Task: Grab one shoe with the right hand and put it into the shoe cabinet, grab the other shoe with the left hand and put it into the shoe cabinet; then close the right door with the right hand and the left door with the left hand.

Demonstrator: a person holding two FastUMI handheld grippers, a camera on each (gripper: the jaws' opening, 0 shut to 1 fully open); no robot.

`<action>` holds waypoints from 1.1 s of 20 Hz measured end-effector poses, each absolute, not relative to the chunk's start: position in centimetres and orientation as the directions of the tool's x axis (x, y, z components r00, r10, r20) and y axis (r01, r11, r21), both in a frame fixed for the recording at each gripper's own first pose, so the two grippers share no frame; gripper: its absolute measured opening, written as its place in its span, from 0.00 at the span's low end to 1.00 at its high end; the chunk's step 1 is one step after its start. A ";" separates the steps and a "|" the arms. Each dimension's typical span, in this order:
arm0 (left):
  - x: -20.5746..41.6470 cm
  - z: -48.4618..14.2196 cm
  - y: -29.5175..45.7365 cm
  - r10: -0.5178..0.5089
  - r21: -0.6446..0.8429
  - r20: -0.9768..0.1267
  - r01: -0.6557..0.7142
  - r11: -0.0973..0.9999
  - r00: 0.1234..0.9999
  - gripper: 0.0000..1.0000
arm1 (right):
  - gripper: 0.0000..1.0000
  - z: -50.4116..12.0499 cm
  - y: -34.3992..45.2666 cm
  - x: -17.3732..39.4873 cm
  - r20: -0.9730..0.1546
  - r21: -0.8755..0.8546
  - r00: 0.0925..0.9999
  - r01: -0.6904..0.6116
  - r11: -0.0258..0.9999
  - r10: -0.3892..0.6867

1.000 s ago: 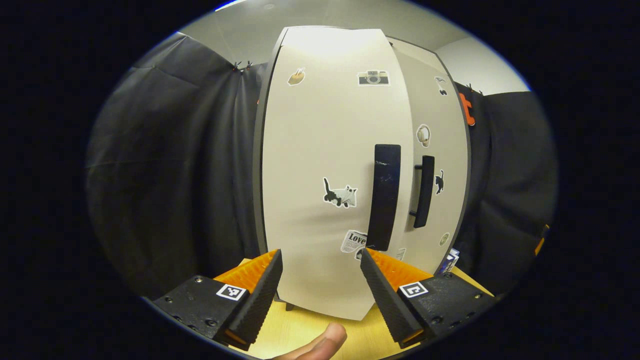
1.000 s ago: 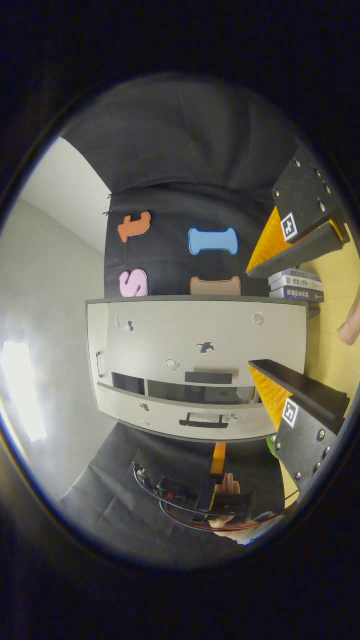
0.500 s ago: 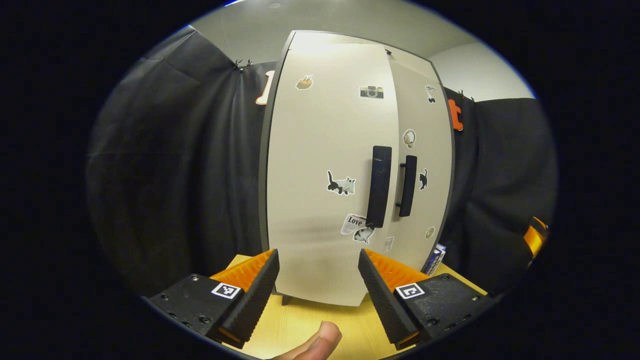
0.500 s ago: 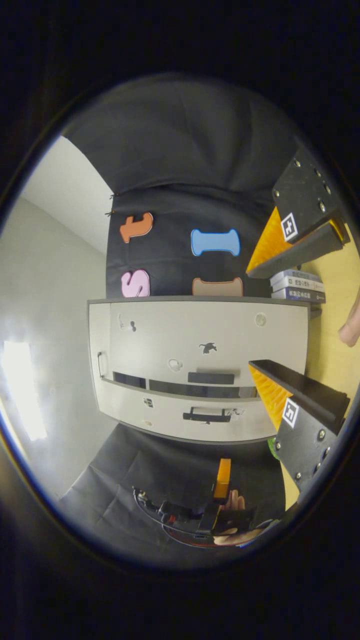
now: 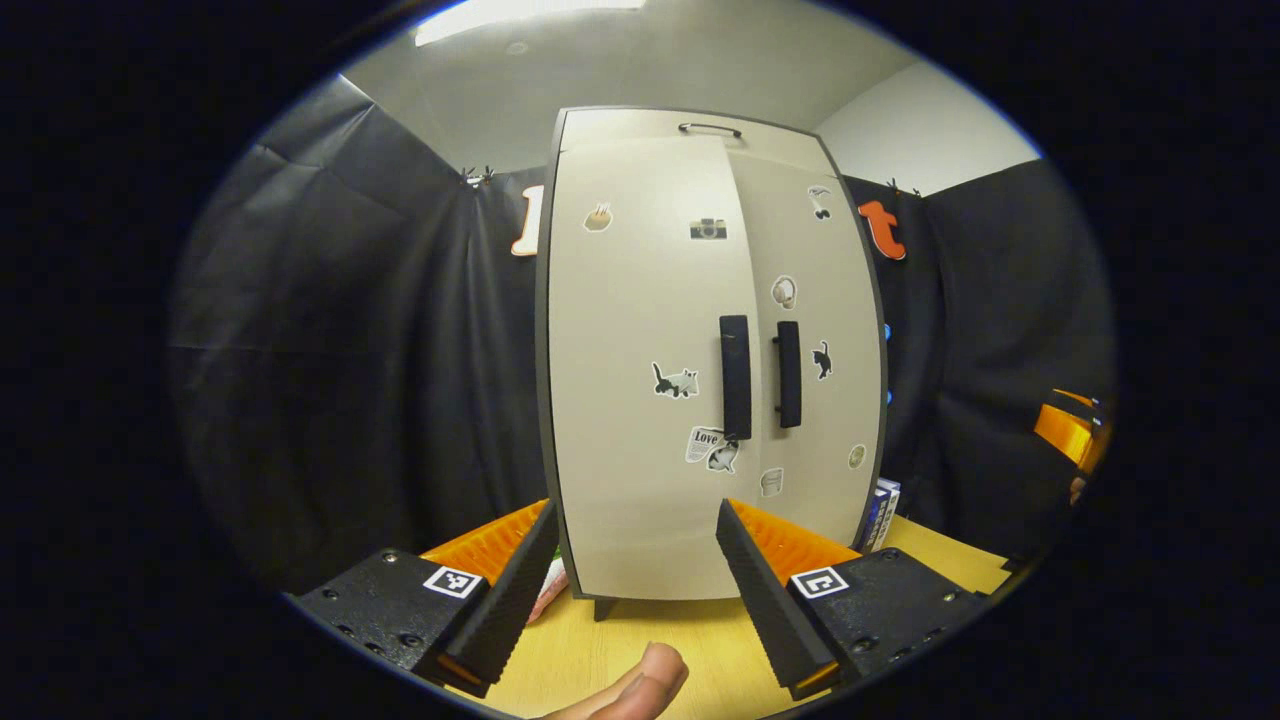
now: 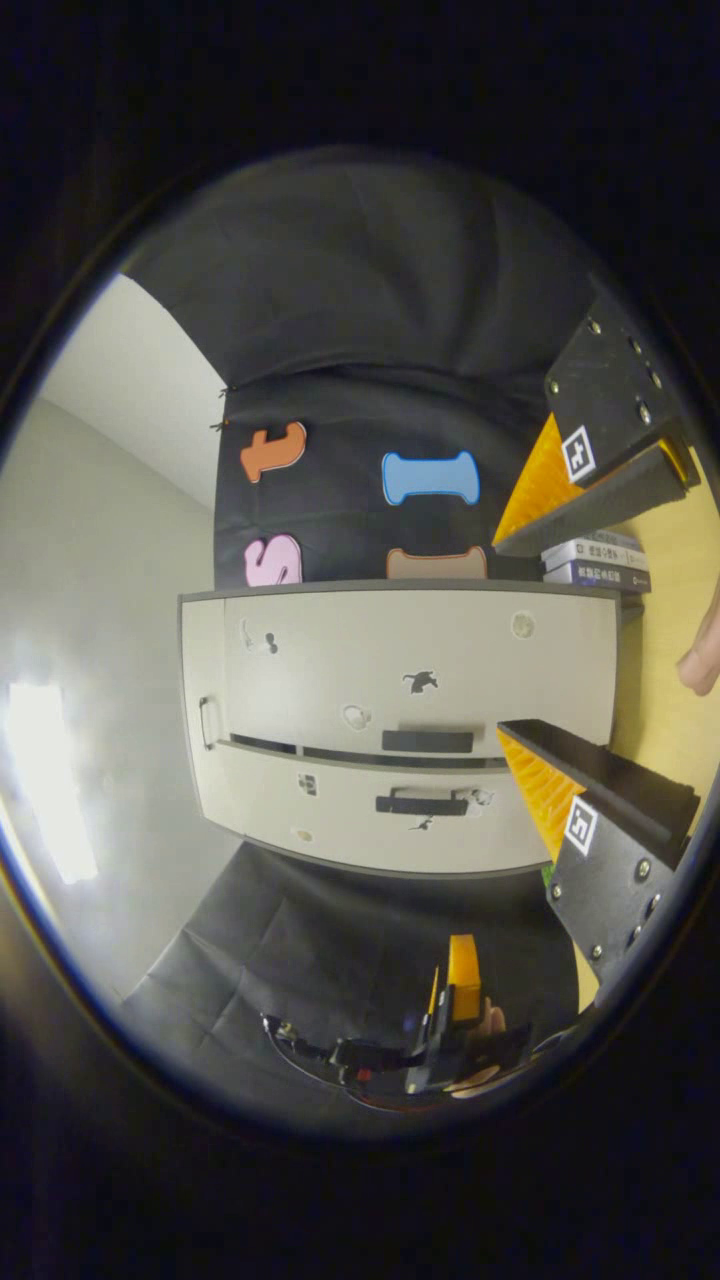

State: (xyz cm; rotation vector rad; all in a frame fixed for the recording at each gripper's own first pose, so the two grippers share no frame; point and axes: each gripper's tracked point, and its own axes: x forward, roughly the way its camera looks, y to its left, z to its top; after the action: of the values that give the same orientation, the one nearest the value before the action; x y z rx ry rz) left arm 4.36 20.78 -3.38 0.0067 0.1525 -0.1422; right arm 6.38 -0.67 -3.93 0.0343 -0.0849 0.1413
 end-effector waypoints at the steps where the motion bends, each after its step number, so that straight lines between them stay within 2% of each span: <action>1: 3.8 -3.6 20.6 -0.145 -0.009 -0.161 0.145 0.989 0.976 0.96 | 0.98 -4.0 -0.6 6.2 0.084 0.022 0.988 -0.136 0.991 0.133; 4: 2.3 -4.8 20.5 -0.137 -0.043 -0.211 0.131 0.990 0.968 0.96 | 0.98 -4.6 -0.5 5.5 0.058 0.023 0.993 -0.104 0.994 0.102; 7: 0.8 -6.6 19.1 -0.186 -0.065 -0.256 0.175 0.982 0.949 0.97 | 0.98 -5.4 0.4 4.9 0.032 0.039 0.993 -0.112 0.993 0.111; 10: 0.7 -8.4 18.7 -0.186 -0.043 -0.291 0.182 0.982 0.939 0.97 | 0.98 -5.6 1.1 3.9 0.035 0.033 0.991 -0.128 0.991 0.127; 14: 1.1 -8.6 17.5 -0.195 -0.030 -0.282 0.194 0.981 0.939 0.97 | 0.98 -5.7 1.3 2.7 0.024 0.029 0.991 -0.129 0.991 0.128; 19: 0.5 -7.6 16.8 -0.205 -0.038 -0.257 0.202 0.979 0.944 0.94 | 0.98 -5.5 0.0 1.7 0.027 -0.018 0.997 -0.078 0.997 0.079; 22: 0.3 -7.4 16.6 -0.200 -0.034 -0.252 0.198 0.980 0.947 0.96 | 0.98 -5.4 -0.5 1.4 0.034 0.007 0.996 -0.082 0.997 0.081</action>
State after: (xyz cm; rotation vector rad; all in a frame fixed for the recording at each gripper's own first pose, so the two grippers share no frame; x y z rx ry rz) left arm 0.31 16.64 -7.36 -0.0078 0.2576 -0.2027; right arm 1.42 -0.47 -5.41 0.0087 -0.0339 0.0816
